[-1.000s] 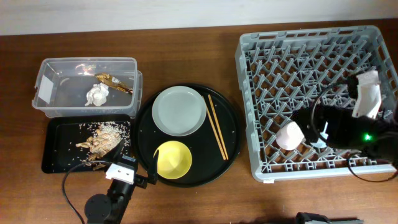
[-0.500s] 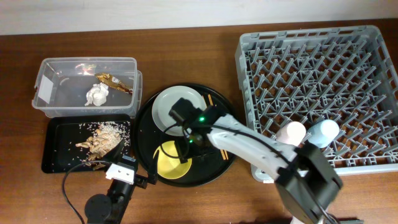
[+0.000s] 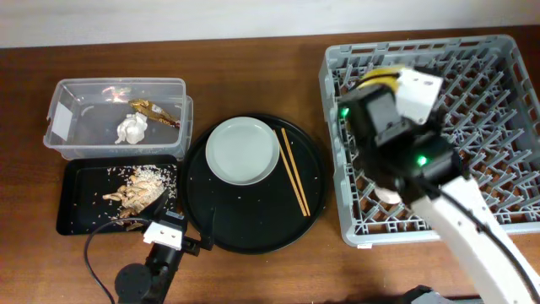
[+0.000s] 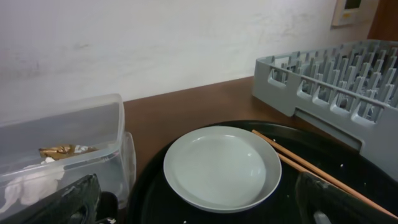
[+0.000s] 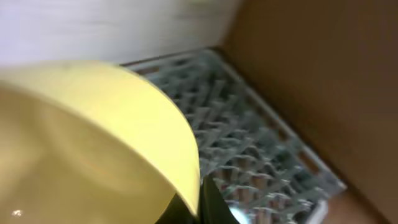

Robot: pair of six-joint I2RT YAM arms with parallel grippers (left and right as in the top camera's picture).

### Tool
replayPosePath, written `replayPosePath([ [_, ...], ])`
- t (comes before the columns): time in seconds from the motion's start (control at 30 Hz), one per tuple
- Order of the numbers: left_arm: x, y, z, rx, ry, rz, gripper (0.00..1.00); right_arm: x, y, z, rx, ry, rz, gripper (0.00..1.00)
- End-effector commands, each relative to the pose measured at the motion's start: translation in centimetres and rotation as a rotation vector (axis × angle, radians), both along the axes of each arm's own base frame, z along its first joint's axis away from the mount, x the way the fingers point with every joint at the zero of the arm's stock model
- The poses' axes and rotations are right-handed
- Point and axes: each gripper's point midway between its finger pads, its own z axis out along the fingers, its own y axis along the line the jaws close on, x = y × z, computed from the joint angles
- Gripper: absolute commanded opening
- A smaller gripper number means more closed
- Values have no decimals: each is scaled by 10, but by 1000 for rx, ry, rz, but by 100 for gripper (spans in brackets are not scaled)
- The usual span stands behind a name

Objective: Sort waste into correct bins and load items into the dishwasher rack
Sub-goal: 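Grasp the yellow bowl with the right gripper and move it to the rack, then grasp the white plate with the right gripper and lift it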

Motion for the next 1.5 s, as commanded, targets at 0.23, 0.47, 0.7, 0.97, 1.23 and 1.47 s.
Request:
replayPosePath([
  [0.23, -1, -2, -2, 11, -2, -12, 99, 81, -102, -175, -279, 512, -240, 4],
  [0.47, -1, -2, -2, 11, -2, -12, 99, 62, -7, -131, -83, 542, 12, 61],
  [0.7, -1, -2, -2, 11, -2, -12, 99, -7, 258, -172, 926, 766, 492, 59],
  [0.97, -1, -2, -2, 11, -2, -12, 99, -5, 274, -318, 967, 873, 144, 27],
  [1.23, -1, -2, -2, 11, -2, -12, 99, 40, 184, -100, 492, 302, 433, 4],
  [1.47, -1, -2, -2, 11, -2, -12, 99, 22, -89, 20, -164, 97, -238, 4],
])
